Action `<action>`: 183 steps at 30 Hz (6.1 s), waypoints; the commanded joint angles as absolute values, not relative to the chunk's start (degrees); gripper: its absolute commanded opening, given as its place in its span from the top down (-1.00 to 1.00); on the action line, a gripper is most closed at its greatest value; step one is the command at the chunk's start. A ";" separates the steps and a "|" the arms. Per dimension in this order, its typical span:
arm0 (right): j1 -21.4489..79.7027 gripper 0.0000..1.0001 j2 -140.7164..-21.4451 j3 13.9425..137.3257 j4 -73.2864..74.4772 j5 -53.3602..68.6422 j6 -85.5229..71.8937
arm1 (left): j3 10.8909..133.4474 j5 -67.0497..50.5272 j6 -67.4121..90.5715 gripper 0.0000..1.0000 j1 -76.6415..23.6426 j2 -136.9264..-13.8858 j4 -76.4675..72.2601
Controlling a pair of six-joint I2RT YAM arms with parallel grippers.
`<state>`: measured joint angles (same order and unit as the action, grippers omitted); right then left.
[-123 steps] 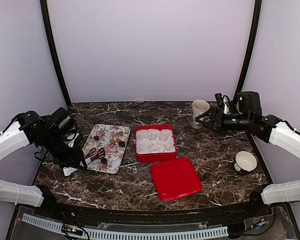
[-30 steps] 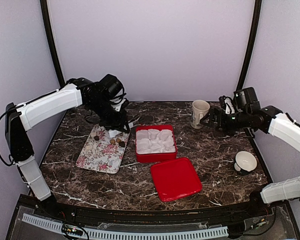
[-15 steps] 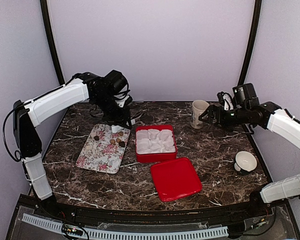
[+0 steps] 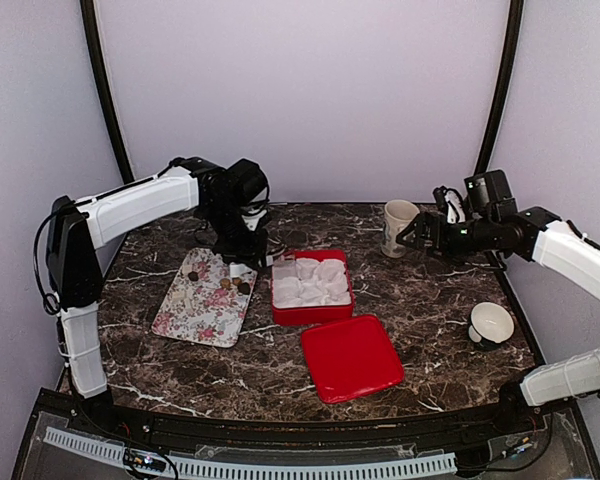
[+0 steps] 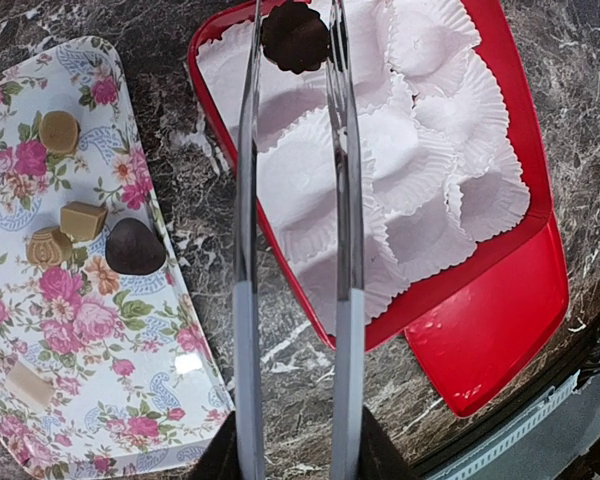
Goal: Pack the chocolate
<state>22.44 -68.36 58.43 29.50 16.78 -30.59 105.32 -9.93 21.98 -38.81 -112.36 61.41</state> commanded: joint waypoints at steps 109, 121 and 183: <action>21.68 -0.99 -65.09 50.98 21.80 22.49 -34.04 | 72.39 -7.21 17.70 0.36 -14.58 -92.62 55.51; 21.62 -0.99 -65.70 52.54 26.35 19.42 -31.17 | 75.36 -8.70 17.50 0.46 -14.56 -89.21 58.44; 20.68 -0.99 -54.03 46.95 27.94 13.88 -37.75 | 99.23 -14.00 23.06 0.46 -41.47 -111.25 47.99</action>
<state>21.19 -54.22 47.40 30.63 11.70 -38.26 96.79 -14.13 23.16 -41.36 -110.85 48.90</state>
